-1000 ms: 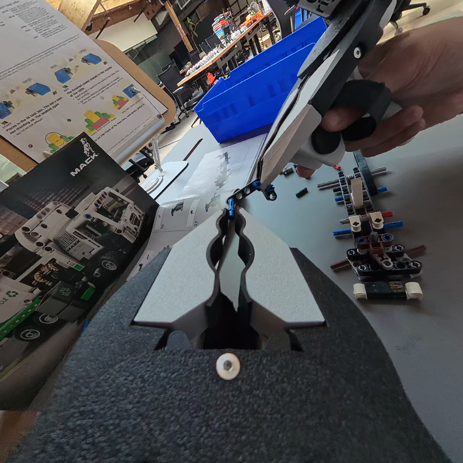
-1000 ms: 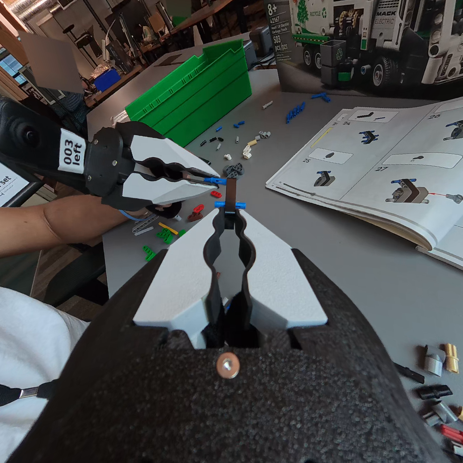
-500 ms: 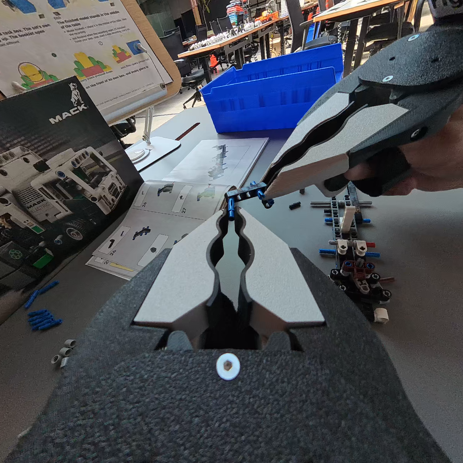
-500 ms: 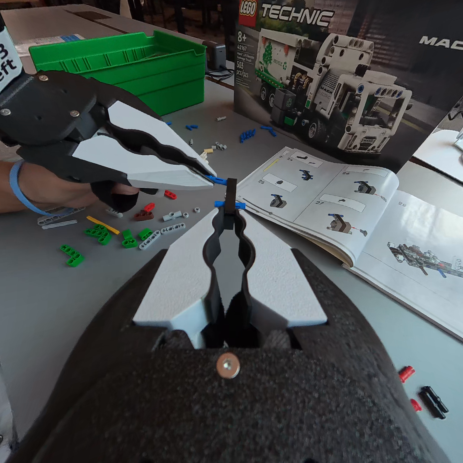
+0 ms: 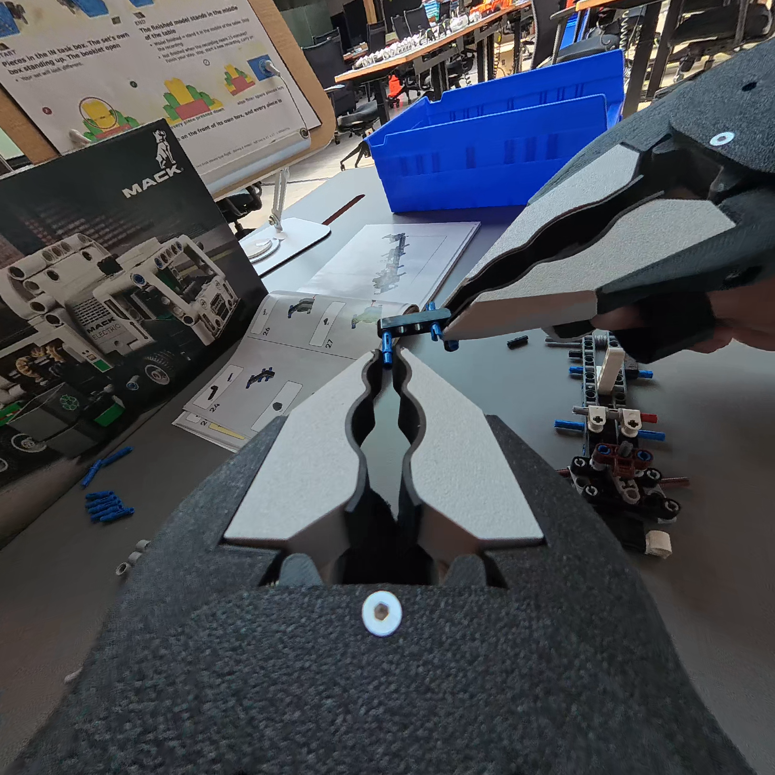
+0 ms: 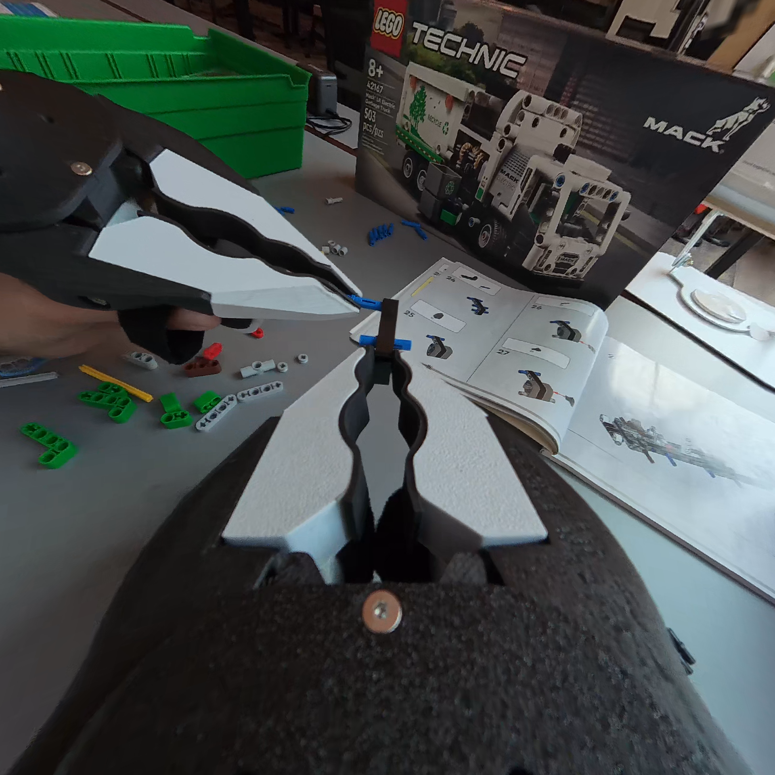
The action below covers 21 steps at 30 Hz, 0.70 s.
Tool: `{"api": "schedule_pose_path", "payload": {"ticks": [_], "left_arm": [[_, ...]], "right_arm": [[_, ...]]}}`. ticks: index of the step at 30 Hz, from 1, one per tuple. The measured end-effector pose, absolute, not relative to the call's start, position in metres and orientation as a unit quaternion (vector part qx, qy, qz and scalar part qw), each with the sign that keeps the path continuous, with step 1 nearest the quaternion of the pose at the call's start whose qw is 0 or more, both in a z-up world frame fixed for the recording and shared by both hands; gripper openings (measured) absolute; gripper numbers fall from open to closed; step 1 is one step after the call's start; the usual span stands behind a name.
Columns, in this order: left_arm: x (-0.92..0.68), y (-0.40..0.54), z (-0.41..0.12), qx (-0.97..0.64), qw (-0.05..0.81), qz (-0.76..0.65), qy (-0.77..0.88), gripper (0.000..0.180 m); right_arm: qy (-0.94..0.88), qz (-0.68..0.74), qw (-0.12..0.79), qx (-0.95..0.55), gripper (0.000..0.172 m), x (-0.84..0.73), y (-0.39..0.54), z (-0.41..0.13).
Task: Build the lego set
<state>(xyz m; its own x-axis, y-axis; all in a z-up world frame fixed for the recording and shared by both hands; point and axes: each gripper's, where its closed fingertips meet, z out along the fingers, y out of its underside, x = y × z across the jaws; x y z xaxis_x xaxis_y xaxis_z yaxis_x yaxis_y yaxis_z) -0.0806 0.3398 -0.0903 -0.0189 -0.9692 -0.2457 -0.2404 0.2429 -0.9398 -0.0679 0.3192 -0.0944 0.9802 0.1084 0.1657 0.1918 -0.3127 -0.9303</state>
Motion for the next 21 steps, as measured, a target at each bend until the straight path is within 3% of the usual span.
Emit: {"api": "schedule_pose_path", "payload": {"ticks": [1,9,17,21], "left_arm": [[-0.0806,0.3404,-0.0899,-0.495,0.497,-0.368,0.611,0.003],[-0.0821,0.3405,-0.0838,-0.505,0.456,-0.441,0.585,0.003],[-0.0819,0.3397,-0.0864,-0.477,0.502,-0.368,0.621,0.003],[-0.0814,0.3395,-0.0857,-0.521,0.426,-0.455,0.583,0.003]], "right_arm": [[-0.09,-0.037,0.58,-0.808,0.007,-0.0681,0.3198,-0.094],[-0.111,-0.052,0.588,-0.8,0.007,-0.069,0.3207,-0.0903],[-0.093,0.006,0.588,-0.804,0.007,-0.0699,0.3192,-0.0932],[-0.123,-0.045,0.589,-0.797,0.007,-0.069,0.319,-0.0935]]}}
